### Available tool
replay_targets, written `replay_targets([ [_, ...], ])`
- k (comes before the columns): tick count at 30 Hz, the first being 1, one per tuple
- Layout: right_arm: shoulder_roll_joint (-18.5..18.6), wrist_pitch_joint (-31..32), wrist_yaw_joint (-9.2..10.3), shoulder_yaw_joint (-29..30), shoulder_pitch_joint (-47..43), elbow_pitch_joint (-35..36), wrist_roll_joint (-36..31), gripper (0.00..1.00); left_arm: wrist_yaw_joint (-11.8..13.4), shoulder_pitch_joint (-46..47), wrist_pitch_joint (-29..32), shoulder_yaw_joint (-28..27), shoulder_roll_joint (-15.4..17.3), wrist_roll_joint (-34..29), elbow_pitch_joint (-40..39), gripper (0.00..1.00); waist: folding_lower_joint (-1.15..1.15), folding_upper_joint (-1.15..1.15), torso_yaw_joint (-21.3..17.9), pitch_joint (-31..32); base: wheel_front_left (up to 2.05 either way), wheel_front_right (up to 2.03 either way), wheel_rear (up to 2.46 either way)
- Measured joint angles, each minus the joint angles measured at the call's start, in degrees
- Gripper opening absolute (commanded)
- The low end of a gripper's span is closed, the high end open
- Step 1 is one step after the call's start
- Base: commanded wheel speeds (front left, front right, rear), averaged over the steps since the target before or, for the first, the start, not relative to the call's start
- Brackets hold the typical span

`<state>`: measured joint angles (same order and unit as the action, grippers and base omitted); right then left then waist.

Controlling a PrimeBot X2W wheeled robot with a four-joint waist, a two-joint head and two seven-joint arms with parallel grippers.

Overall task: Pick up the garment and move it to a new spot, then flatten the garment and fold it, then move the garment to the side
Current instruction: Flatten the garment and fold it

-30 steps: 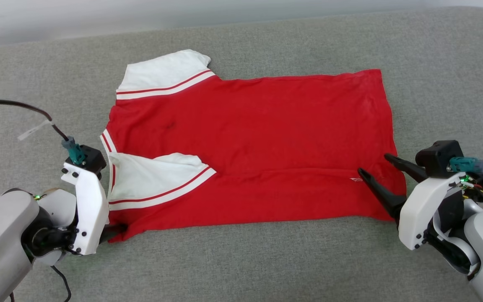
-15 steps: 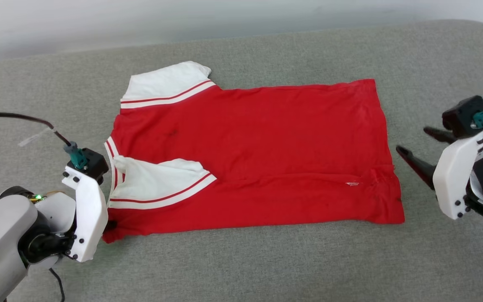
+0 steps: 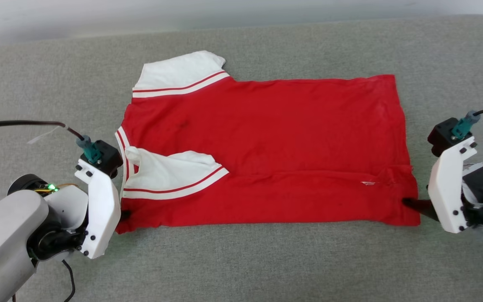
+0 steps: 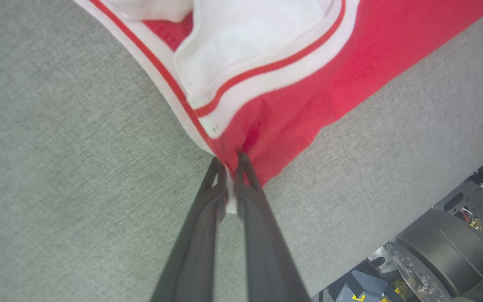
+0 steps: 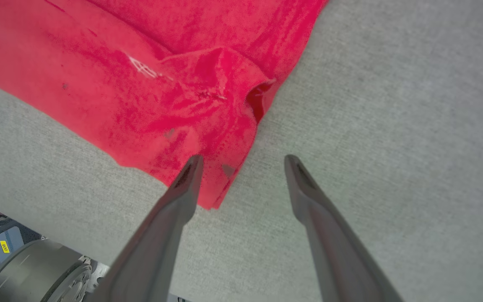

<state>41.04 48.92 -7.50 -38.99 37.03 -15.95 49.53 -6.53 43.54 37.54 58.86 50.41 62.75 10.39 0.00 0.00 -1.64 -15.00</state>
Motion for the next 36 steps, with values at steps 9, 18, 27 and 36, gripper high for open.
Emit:
replay_targets([
  [9,-5.94,-4.15,0.01,-0.16,-1.6,-8.58,-0.6,1.0,0.04,0.47,-0.44,0.29,-0.8,-0.56,0.0,0.0,-0.01,0.0,1.71,-2.02,0.0,0.0,0.0],
  [18,-5.01,-9.74,0.0,-2.75,-1.14,-8.32,-0.64,0.0,0.52,-1.26,-2.44,0.15,0.23,0.15,0.01,0.0,0.0,0.0,1.08,0.31,0.0,0.0,0.0],
  [27,2.94,-11.84,-0.02,-3.98,-4.25,0.45,1.88,0.0,2.03,-6.63,-3.97,0.86,4.61,1.05,-6.64,0.0,0.0,0.0,0.23,5.08,0.0,0.0,0.0],
  [36,6.84,-11.52,-0.03,-2.86,-13.06,3.88,3.99,0.0,4.65,-15.06,-6.61,2.99,6.39,3.55,-10.46,0.0,0.0,0.0,-0.54,6.16,0.0,0.0,0.0],
])
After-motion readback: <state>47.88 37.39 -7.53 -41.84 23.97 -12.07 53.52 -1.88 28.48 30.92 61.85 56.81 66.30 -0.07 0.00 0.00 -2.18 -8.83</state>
